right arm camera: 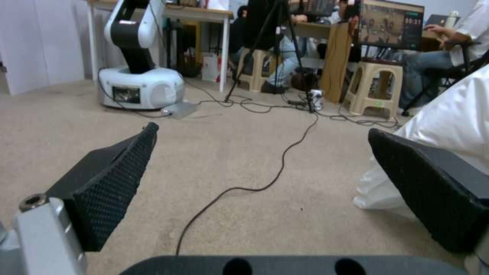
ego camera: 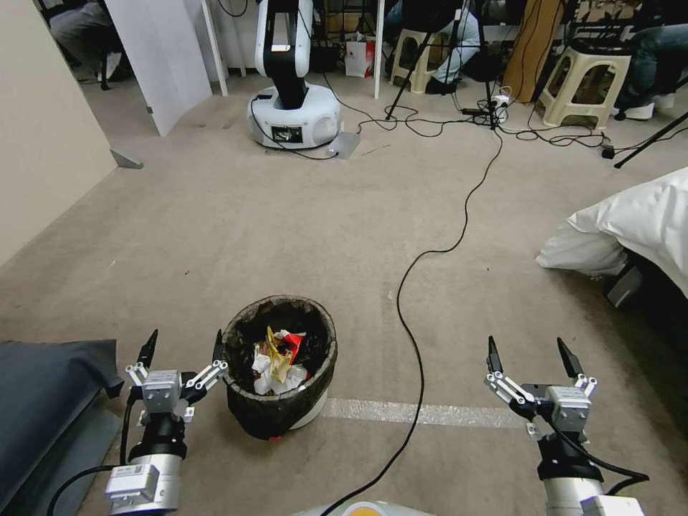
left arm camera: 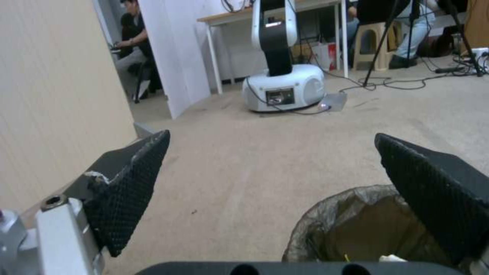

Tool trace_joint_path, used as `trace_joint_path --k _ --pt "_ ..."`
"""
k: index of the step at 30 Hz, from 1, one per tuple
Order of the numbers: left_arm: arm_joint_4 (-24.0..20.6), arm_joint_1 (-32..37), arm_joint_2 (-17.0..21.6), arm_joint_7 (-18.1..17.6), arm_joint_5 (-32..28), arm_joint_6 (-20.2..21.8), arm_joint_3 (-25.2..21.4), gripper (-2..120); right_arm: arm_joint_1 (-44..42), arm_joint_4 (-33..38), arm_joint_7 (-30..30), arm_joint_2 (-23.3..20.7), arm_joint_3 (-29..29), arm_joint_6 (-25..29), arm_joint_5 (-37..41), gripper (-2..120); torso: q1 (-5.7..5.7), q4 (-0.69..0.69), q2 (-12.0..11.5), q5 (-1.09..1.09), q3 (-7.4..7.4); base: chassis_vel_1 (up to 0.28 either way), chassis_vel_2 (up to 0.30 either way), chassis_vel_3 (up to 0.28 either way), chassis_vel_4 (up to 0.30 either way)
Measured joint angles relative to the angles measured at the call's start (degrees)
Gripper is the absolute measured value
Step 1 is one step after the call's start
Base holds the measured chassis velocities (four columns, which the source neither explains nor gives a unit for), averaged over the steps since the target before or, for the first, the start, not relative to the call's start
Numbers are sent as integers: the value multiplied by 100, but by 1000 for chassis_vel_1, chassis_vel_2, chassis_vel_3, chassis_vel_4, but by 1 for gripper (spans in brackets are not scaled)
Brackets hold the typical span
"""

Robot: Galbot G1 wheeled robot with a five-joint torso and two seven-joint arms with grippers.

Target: Pick up the trash bin, then pick up the garbage from the floor and place it into the trash bin.

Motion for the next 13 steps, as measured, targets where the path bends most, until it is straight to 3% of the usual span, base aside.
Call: trace_joint_path --k 13 --pt "5 -9 0 0 -9 25 -1 100 5 0 7 -3 -5 -13 0 100 0 0 0 0 0 0 0 0 0"
